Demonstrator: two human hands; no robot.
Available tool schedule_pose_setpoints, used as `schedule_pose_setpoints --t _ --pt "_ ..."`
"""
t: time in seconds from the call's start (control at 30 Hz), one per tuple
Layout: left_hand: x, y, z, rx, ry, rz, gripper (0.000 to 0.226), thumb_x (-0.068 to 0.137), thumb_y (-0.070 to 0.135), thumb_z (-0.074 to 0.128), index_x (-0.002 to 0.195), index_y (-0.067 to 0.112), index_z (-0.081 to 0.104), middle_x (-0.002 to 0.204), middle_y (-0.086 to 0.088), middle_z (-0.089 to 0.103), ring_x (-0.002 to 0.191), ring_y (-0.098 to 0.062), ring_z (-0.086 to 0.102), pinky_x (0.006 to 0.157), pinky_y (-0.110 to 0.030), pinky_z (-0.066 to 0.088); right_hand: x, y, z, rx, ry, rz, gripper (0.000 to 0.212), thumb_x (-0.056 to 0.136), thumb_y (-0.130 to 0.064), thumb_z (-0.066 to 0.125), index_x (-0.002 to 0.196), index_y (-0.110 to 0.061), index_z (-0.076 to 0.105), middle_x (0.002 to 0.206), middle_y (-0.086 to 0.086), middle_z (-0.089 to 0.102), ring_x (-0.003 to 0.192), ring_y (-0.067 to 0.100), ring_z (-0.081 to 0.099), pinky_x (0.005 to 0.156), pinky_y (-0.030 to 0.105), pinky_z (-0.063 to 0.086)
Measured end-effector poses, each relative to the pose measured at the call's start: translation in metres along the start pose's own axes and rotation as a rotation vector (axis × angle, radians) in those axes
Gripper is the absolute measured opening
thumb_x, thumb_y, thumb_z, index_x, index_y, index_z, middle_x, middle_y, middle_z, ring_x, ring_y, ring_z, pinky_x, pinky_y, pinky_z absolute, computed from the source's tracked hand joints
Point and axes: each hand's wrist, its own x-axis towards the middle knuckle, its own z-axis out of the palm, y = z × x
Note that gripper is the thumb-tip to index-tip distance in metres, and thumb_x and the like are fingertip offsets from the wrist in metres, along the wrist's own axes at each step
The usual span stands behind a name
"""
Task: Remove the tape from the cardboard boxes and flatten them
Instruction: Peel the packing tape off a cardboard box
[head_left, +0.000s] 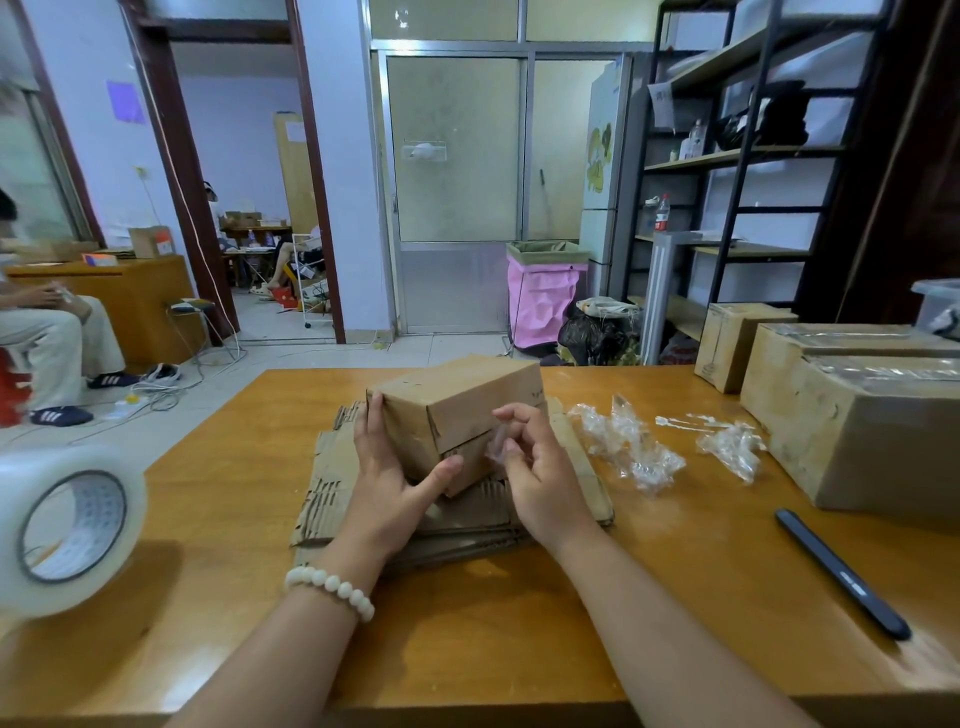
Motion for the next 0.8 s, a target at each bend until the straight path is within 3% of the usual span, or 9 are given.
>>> schedule_pose_setpoints --t 0.1,0.2,0.3,0.37,0.43,0.5,0.57,0.67,0.8 --pt "0.0 0.001 0.0 -0.02 0.02 -0.02 0.115 0.058 0.078 0.052 0.146 0.043 -0.013 0.16 0.002 -0.002 0.146 -0.012 0.008 0.118 -0.034 0.017 0.0 -0.004 0.001 0.044 -0.026 0.001 0.031 0.099 -0.006 0.041 0.101 -0.031 0.058 0.1 -0.004 0.06 0.095 0.001 0.057 0.085 0.018 0.048" --pt "0.0 0.003 -0.001 -0.054 0.046 -0.04 0.115 0.063 0.067 0.058 0.152 0.034 -0.007 0.154 -0.003 0.011 0.134 -0.01 0.023 0.106 -0.024 0.023 -0.002 -0.008 0.0 0.129 -0.021 0.011 0.027 0.099 -0.026 0.032 0.105 -0.025 0.058 0.1 -0.009 0.058 0.099 -0.006 0.053 0.087 0.01 0.042" --pt "-0.001 0.005 -0.001 -0.062 0.06 -0.033 0.108 0.076 0.055 0.067 0.152 0.033 -0.006 0.151 -0.007 0.016 0.124 -0.007 0.025 0.101 -0.023 0.025 -0.002 -0.006 -0.001 0.219 -0.037 0.067 0.038 0.091 -0.033 0.025 0.111 -0.03 0.057 0.111 -0.006 0.061 0.109 0.006 0.055 0.093 0.02 0.044" --pt "-0.001 0.005 0.0 -0.064 0.075 -0.037 0.099 0.087 0.039 0.069 0.152 0.032 -0.005 0.15 -0.008 0.017 0.122 -0.006 0.026 0.099 -0.022 0.024 0.0 -0.007 -0.001 0.275 -0.037 0.129 0.032 0.093 -0.021 0.034 0.115 -0.032 0.055 0.114 -0.009 0.06 0.106 0.004 0.057 0.087 0.017 0.047" --pt "-0.001 0.006 0.0 -0.07 0.091 -0.037 0.101 0.08 0.045 0.066 0.152 0.031 -0.004 0.15 -0.008 0.017 0.123 -0.008 0.027 0.099 -0.022 0.024 0.001 -0.007 -0.001 0.207 -0.017 0.132 0.035 0.095 -0.007 0.046 0.115 -0.035 0.054 0.112 -0.012 0.061 0.102 0.001 0.058 0.083 0.015 0.049" --pt "0.0 0.004 -0.001 -0.063 0.086 -0.022 0.104 0.07 0.05 0.061 0.151 0.033 -0.002 0.149 -0.008 0.018 0.13 -0.016 0.031 0.1 -0.024 0.027 0.002 -0.005 0.0 0.092 0.01 0.089 0.026 0.093 -0.013 0.058 0.108 -0.033 0.058 0.105 -0.009 0.063 0.098 0.007 0.061 0.083 0.019 0.051" --pt "0.0 -0.001 -0.001 -0.05 0.071 0.024 0.106 0.066 0.056 0.065 0.147 0.042 -0.001 0.147 -0.003 0.018 0.136 -0.024 0.032 0.105 -0.029 0.032 0.003 -0.003 0.0 0.013 0.066 0.057 0.015 0.088 -0.017 0.065 0.094 -0.03 0.06 0.097 -0.006 0.061 0.09 0.008 0.06 0.08 0.017 0.05" --pt "0.0 -0.006 -0.002 -0.034 0.043 0.119 0.102 0.06 0.065 0.065 0.138 0.057 -0.001 0.133 0.025 0.013 0.137 -0.024 0.032 0.109 -0.047 0.041 0.004 -0.001 -0.002 -0.073 0.167 0.063 0.014 0.085 -0.017 0.069 0.08 -0.024 0.057 0.092 -0.005 0.054 0.082 0.002 0.054 0.072 0.008 0.043" --pt "0.001 -0.009 -0.001 -0.029 0.052 0.139 0.105 0.06 0.065 0.067 0.141 0.055 0.002 0.124 0.035 0.012 0.138 -0.025 0.03 0.105 -0.054 0.043 0.004 0.0 -0.002 -0.132 0.201 0.069 0.021 0.087 -0.015 0.067 0.075 -0.024 0.052 0.083 -0.007 0.054 0.077 0.002 0.052 0.066 0.006 0.041"
